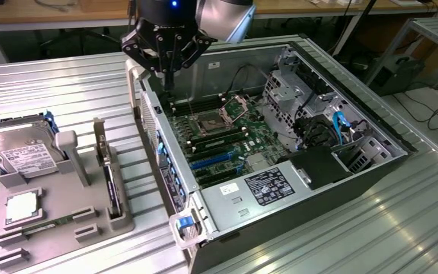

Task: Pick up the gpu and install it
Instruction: 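Reach for the gpu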

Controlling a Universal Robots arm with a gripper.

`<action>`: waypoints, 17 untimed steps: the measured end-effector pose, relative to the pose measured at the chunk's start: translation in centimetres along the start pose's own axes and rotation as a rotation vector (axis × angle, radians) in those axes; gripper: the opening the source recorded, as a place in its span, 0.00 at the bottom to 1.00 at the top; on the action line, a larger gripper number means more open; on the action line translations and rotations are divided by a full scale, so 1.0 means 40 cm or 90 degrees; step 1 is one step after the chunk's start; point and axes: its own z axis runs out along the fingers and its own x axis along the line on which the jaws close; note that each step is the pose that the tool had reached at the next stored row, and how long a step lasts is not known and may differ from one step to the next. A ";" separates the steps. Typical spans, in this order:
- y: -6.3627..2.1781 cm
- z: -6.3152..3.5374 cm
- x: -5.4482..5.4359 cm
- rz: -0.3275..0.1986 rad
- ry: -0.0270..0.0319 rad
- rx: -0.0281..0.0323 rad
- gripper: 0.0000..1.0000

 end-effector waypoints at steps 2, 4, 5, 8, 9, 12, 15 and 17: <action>0.000 0.000 0.002 0.000 0.0000 0.0000 0.11; -0.001 0.000 0.004 0.000 0.0000 0.0000 0.11; -0.001 0.000 0.006 0.000 0.0000 0.0000 0.11; -0.002 0.000 0.010 0.000 0.0000 0.0000 0.11; -0.002 0.000 0.013 0.000 0.0000 0.0000 0.11; -0.003 -0.001 0.018 0.000 0.0000 0.0000 0.11; -0.003 -0.001 0.021 0.000 0.0000 0.0000 0.11; -0.003 0.000 0.023 0.000 0.0000 -0.0001 0.11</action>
